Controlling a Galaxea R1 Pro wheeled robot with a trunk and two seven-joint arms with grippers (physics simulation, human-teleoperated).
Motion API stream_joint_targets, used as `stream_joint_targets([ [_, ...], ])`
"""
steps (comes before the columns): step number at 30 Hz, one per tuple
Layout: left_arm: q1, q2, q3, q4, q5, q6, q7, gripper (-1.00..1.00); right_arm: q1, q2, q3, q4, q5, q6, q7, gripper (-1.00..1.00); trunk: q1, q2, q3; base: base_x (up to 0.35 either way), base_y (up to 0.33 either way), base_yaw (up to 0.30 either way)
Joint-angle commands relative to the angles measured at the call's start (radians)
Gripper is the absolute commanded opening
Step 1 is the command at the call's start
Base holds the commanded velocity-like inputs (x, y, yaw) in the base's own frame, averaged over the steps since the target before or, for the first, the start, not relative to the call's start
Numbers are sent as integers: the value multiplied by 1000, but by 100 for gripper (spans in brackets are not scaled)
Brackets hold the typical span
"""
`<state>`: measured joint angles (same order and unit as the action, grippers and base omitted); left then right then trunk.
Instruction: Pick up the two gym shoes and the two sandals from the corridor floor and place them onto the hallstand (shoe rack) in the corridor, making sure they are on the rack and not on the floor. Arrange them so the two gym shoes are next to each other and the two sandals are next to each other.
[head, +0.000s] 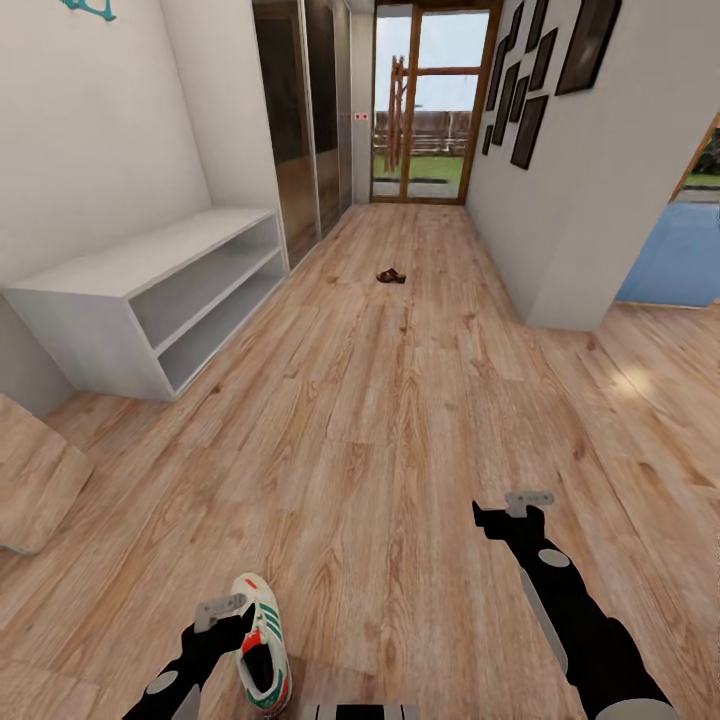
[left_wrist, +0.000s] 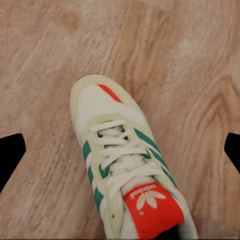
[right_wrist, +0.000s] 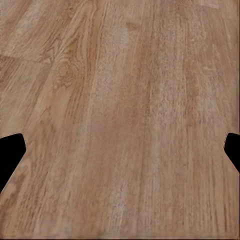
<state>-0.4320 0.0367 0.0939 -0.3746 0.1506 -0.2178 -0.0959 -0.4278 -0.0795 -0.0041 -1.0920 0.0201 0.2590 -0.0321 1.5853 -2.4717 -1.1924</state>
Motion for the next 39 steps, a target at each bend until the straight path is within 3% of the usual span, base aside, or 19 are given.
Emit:
stream_joint_targets([
  [1,-1,0,5,1,10,-1,-10,100,0,0,1,-2,2,6,-3,100,-1,0,-1,-267,0,0],
  [10,-1,0,4,1,9,-1,-10,100,0,1,1,-4,2,7,-3,100,-1,0,-1,-248,0,0],
  [24,-1,-2,-1,0,7,7,-11,100,0,4,2,-6,1,16,-3,100,-1,0,-5,-30,0,3],
  [32,-1,-4,2,-1,8,11,-11,100,0,6,0,-24,0,84,-3,100,-1,0,-16,-2,0,57],
  [39,-12,-6,1,-2,9,16,-11,100,0,8,0,-99,-2,146,-3,100,-1,0,-27,0,0,76],
])
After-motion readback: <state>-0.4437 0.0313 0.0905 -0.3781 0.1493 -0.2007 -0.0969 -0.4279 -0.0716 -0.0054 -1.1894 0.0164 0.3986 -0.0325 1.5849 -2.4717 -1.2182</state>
